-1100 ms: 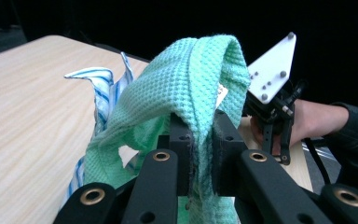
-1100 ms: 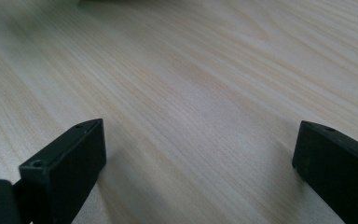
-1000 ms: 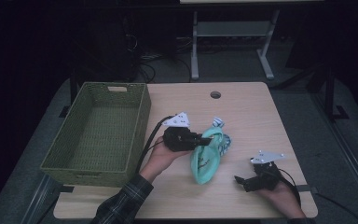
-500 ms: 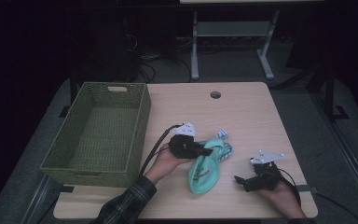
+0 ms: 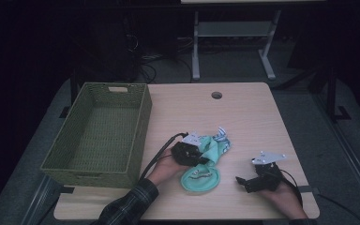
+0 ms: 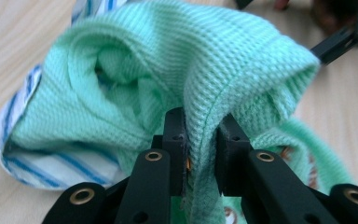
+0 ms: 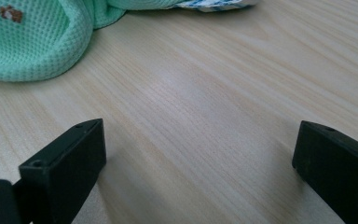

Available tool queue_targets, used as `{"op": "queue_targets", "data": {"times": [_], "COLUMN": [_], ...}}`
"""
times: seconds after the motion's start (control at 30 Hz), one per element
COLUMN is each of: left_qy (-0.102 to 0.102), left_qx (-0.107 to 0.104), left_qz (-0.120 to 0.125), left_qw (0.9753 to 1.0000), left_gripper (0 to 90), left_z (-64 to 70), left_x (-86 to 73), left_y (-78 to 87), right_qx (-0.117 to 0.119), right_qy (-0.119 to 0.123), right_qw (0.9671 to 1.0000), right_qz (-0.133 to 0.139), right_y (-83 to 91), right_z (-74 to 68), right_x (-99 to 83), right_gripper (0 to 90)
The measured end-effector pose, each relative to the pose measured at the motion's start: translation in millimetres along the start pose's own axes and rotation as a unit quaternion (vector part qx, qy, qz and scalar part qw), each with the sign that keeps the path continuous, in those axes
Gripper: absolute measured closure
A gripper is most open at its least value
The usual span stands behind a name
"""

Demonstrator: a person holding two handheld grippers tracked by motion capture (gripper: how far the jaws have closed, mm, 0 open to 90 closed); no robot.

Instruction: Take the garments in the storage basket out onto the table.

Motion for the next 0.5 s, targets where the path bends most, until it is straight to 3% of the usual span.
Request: {"op": "queue_targets", "data": {"times": [0.13, 0.23, 0.3, 0.5], "left_qy": [0.001, 0.003, 0.006, 0.017], "left_qx": [0.003, 0.012, 0.021, 0.024], "left_qz": [0.002, 0.004, 0.009, 0.028], "left_qw": [1.0000, 0.9999, 0.9997, 0.9992], "left_gripper": [72.6, 61.5, 55.8, 51.1], "left_z": [-1.0, -0.6, 0.3, 6.6], "left_x": [-2.4, -1.1, 0.7, 2.7], "left_y": [-0.9, 4.2, 10.8, 35.6], "right_qx": [0.001, 0.003, 0.003, 0.004], "right_qy": [-0.001, 0.001, 0.001, 0.002], "right_qw": [1.0000, 1.0000, 1.0000, 1.0000], "right_qz": [-0.002, -0.001, -0.001, -0.002], "right_y": [-0.2, -1.2, -1.3, -1.6], "right_z": [0.0, 0.3, 0.3, 0.5], "right_x": [0.5, 1.4, 1.5, 1.7], "right_gripper": [2.4, 2.4, 2.4, 2.4]}}
Point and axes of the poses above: each handheld gripper's, and its own axes: y roughly backward along the jaws, x roughly out of its top, z roughly to its right, the point moved 1 cm from there along -y, roughly forward along the jaws, and after that the axes turned 4 degrees about -x, right-handed, at the moved point
